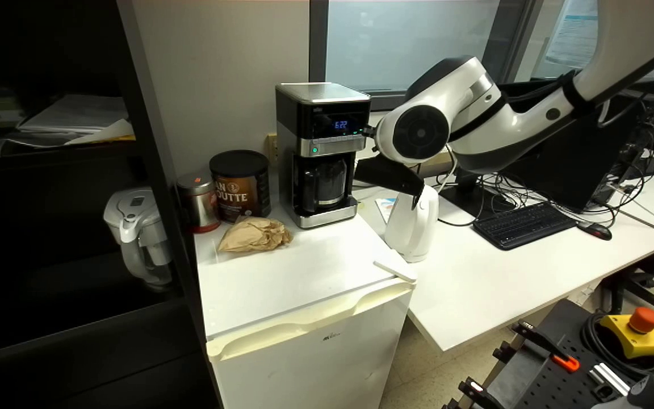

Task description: Press the buttons on the coffee making machine

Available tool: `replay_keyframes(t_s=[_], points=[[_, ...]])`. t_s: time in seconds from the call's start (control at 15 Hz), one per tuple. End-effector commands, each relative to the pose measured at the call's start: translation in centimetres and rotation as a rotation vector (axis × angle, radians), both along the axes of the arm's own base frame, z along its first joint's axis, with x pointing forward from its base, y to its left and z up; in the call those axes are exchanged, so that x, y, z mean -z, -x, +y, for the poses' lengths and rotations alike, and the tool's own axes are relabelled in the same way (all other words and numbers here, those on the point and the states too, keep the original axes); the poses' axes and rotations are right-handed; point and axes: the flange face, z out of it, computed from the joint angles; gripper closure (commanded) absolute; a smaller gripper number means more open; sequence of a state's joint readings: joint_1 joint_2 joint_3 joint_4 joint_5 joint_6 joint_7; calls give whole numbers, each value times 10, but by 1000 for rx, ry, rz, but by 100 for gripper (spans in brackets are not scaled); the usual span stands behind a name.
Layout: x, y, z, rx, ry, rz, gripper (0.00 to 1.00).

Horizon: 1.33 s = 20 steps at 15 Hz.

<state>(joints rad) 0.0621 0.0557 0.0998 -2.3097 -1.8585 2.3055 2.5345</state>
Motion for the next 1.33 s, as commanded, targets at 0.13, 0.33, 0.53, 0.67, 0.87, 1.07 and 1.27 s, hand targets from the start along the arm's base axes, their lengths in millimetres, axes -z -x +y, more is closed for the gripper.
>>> replay_keyframes(t_s=[0.13,0.33,0.53,0.67,0.87,1.07,1.27], points=[[-4,-6,0,-6,-3,-21,100],[-7,-11,1,-5,-3,-25,100],[-9,-17,2,-5,-5,-28,100],[-9,-21,3,-6,-5,-28,100],[-7,-27,4,-7,-6,-25,100],[-4,-34,6,-7,-6,-20,100],[0,-41,7,-7,-6,-15,100]])
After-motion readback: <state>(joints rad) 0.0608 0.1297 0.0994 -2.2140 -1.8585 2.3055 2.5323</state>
